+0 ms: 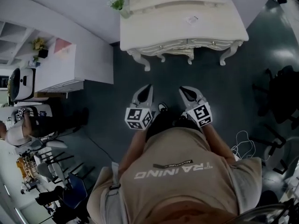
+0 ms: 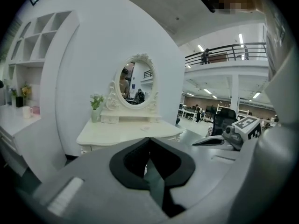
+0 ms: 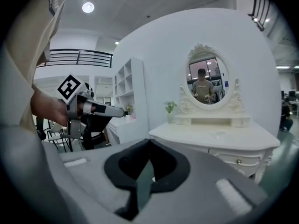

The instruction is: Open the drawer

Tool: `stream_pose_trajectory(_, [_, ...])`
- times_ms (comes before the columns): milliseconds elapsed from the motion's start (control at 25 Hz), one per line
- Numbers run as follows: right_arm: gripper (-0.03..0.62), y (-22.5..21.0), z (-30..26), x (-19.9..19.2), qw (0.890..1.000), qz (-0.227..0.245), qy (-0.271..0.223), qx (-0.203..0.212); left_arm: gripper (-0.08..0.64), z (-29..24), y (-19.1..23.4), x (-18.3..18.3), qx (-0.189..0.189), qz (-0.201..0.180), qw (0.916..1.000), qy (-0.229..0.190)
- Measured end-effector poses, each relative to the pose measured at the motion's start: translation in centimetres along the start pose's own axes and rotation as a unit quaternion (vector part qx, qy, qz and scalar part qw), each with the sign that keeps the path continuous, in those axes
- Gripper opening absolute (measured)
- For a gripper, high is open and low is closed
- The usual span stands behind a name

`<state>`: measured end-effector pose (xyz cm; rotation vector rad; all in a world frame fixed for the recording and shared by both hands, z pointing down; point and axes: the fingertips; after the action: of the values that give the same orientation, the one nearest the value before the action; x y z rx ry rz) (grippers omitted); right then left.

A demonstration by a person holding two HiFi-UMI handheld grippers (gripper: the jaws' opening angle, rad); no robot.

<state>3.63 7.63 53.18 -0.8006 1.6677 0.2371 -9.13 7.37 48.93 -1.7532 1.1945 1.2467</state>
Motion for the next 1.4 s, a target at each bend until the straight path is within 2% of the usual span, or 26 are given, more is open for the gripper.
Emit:
stream_pose_trajectory(240, [0.003,-1.8,-2.0,1.5,1.000,-0.005,-0.003,-0.028,0.008,-2.7,1.5,-0.8,-0.026,-0.040,0.9989,0.005])
stream_pose_trajectory(400, [0.003,-3.5,-3.3,2.7,0.999,0.007,0.009,-0.046,0.008,-5.9,2.3,0.6,-0.052,-0.033,0.9980,-0.017])
stream_pose_trajectory(520, [0.003,-4.2,-5.6,5.0,0.998,0.027,0.009,-0.055,0.008,-8.1,4.9,2.4,-0.062,-0.040,0.9969,-0.028])
stream_pose_trajectory(680, [0.003,-5.0,-10.0,7.3,0.996,0.047,0.010,-0.071,0.008,-10.6,9.3,1.6,-0.074,-0.042,0.9964,-0.001])
stream_pose_trajectory(1000, [0.003,-6.0,-17.9,8.4,0.996,0.019,0.021,-0.087,0.008,-15.7,15.5,-1.4,-0.104,-0.034,0.9931,0.042])
stream_pose_trajectory(1160, [0.003,-7.3,-19.0,7.5,0.995,0.007,0.031,-0.095,0.008,-17.8,16.1,-2.7,-0.110,-0.011,0.9922,0.057])
stream_pose_trajectory(1400, [0.003,-11.6,-21.1,8.4,0.996,-0.007,0.022,-0.082,0.008,-21.4,16.6,-2.3,-0.100,-0.016,0.9918,0.079])
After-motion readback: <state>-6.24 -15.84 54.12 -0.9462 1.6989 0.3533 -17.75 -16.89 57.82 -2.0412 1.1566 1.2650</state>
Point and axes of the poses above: the fingertips, and each gripper's own axes: z backward along the fingers, y to its left, x out of its top, and after that the axes turned 10 degrees about -z, right-handed
